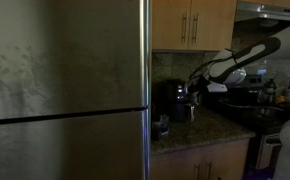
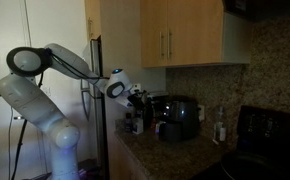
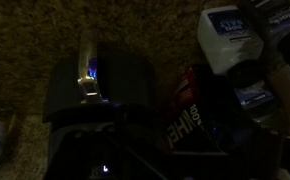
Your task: Turn off the air fryer
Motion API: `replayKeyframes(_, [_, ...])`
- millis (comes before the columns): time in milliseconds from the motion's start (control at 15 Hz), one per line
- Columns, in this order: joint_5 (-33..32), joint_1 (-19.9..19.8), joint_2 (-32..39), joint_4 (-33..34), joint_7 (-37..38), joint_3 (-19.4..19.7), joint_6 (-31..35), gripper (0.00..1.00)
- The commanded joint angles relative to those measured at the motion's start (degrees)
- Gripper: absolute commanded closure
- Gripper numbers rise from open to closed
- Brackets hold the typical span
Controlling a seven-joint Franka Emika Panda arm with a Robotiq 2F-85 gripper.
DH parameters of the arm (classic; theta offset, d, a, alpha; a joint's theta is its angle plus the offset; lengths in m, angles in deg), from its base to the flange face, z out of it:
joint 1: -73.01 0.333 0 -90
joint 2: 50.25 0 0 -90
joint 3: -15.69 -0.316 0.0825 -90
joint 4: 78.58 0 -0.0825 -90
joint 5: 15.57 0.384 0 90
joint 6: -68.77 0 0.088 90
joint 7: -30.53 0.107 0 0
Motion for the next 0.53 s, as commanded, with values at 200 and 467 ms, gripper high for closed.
replayKeyframes(200, [-1.34, -2.72, 15.54, 2.98, 3.67, -2.22, 23.2, 0.0])
replayKeyframes(467, [0.8, -0.21, 21.77, 5.54, 6.12, -0.93, 29.74, 0.0])
